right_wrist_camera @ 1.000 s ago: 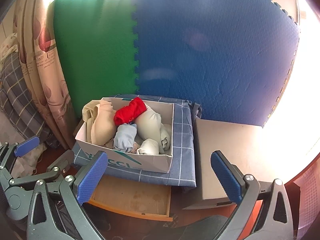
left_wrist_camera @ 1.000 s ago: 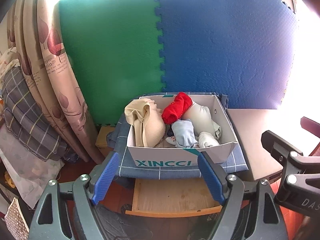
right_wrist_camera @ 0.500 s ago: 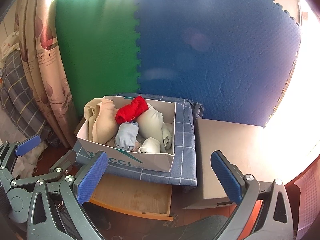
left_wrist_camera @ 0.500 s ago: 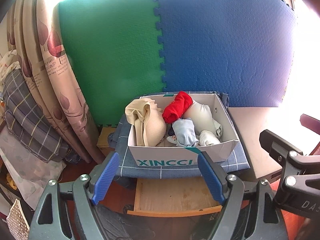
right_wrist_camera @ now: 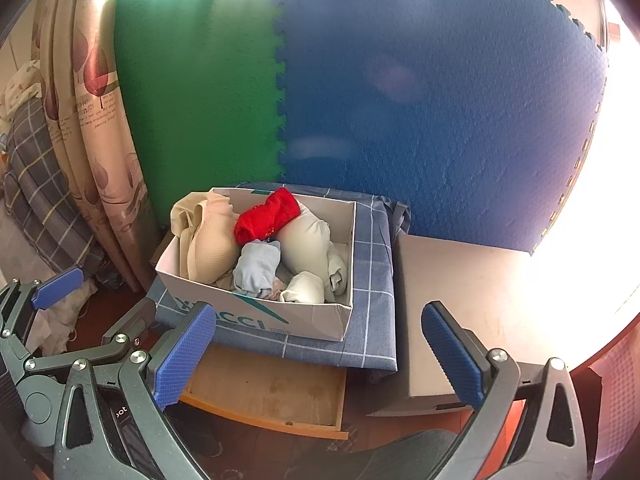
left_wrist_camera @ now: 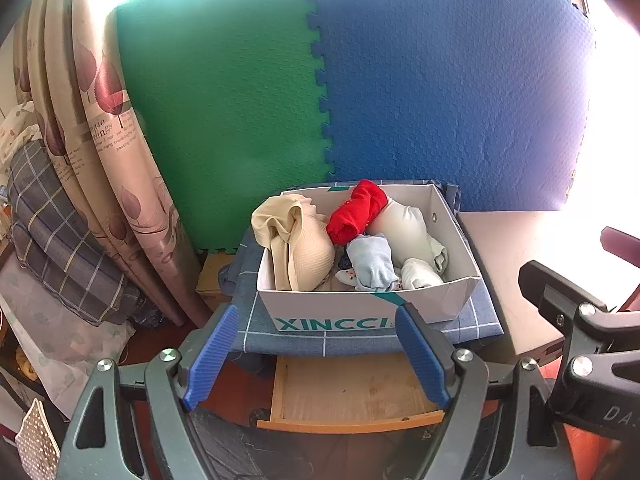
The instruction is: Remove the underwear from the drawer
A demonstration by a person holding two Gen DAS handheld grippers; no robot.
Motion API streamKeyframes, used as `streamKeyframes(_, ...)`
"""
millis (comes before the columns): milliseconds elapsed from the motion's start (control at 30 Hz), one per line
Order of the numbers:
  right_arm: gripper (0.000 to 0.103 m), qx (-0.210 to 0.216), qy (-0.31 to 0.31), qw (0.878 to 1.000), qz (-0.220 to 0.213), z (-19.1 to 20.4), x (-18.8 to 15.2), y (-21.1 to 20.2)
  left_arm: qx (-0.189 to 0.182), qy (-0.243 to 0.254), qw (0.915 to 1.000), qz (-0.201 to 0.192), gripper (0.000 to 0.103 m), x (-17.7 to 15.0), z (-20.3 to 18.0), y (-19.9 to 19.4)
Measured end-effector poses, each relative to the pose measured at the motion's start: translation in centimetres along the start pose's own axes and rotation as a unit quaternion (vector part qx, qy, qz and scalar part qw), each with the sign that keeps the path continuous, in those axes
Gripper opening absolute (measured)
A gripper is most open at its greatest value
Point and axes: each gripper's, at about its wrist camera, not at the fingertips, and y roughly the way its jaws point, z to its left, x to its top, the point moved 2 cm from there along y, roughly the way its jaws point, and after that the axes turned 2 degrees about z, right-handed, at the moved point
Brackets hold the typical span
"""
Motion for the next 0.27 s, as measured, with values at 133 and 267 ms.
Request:
streamKeyframes(133, 0.102, -0.002, -0.002, 1.0, -0.002, 0.07, -0.02, -0.07, 0.0, 0.0, 1.0, 0.001, 0.083, -0.07, -0.04, 0.03)
streamKeyframes(267, 0.102, 0.002, -0.002, 1.0, 0.0, 0.04, -0.13, 0.1, -0.001, 0.0, 1.0, 0.001, 0.083, -0.16, -0.02, 0.02)
